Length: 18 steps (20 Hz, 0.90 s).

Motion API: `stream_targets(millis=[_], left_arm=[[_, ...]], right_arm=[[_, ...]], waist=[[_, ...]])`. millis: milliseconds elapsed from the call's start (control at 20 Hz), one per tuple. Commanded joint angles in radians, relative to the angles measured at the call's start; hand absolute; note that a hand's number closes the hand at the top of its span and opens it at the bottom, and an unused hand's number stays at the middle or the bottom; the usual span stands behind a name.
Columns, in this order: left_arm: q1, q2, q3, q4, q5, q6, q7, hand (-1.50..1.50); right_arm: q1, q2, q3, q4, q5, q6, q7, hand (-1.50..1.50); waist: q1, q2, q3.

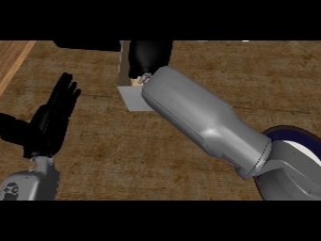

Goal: Pick the tomato from the plate and place it in the cardboard box

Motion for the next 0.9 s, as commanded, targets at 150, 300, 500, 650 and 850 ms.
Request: stream_targets(millis=[150, 300, 500, 650, 850], left_arm=[[-0.051, -0.002, 0.001, 0.009, -0.002, 0.012, 0.030, 0.00], [-0.024, 0.008, 0.025, 0.006, 0.006, 0.008, 0.000, 0.00], [0.005, -0.002, 0.009, -0.032, 0.011, 0.007, 0.026, 0.00], [0.007, -0.014, 0.005, -0.004, -0.001, 0.017, 0.005, 0.00], [0.002, 0.028, 0.044, -0.024, 0.024, -0.005, 0.019, 0.00]], right_arm=[[0.066, 0.004, -0.014, 0.125, -0.156, 0.284, -0.030, -1.50], [0.060, 0.004, -0.098, 0.222, -0.189, 0.214, -0.144, -1.50], [0.063, 0.004, -0.101, 0.236, -0.169, 0.021, -0.230, -1.50], [0.069, 0.003, -0.087, 0.192, -0.101, -0.210, -0.271, -1.50], [0.077, -0.017, -0.142, 0.141, -0.112, -0.414, -0.345, -1.50]], waist=[[0.000, 0.007, 0.000], [-0.014, 0.008, 0.001], [-0.009, 0.004, 0.002], [-0.027, 0.001, 0.003], [-0.034, -0.003, 0.004]])
